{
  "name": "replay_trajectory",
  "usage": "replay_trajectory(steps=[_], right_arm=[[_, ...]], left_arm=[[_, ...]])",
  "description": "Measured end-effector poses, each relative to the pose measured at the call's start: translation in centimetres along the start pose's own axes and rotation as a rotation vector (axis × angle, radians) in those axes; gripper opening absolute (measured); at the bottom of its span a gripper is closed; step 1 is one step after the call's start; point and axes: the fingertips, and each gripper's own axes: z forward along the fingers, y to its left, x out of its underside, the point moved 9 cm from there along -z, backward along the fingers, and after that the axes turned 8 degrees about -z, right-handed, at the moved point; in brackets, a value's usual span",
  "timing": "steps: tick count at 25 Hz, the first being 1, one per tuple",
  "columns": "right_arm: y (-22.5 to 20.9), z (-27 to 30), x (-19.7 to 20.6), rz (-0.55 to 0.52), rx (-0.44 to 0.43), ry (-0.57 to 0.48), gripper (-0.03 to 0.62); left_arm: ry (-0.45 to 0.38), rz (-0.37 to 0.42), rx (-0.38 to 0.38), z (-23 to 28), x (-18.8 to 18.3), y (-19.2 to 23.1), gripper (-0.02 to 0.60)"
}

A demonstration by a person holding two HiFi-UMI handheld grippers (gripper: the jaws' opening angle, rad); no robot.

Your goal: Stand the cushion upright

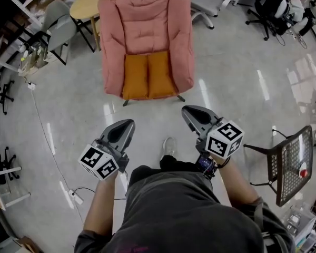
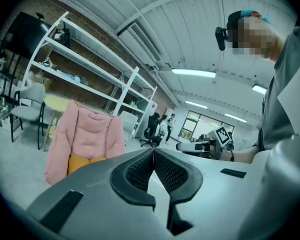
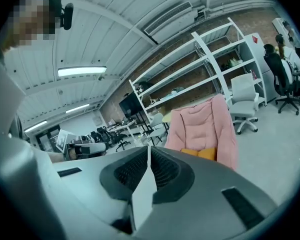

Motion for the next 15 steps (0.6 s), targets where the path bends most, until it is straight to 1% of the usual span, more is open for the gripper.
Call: replay_trajectory(steps=[3, 9, 15], right_arm=[[-2.2, 1.3, 0.0, -0.008, -0.014, 0.035, 0.015], [-5.4, 4.0, 0.3, -0.023, -0.017, 0.096, 0.015], [-8.8, 7.1, 2.2, -0.003, -0.014, 0.158, 0.015]], left_arm=[[0.002, -0.013, -0.019, 2.2, -0.5, 1.0, 0.011], [0.035, -0.011, -0.049, 5.3, -0.9, 4.0, 0.011], [0.098, -0.015, -0.085, 7.9, 0.3, 8.5, 0.011]])
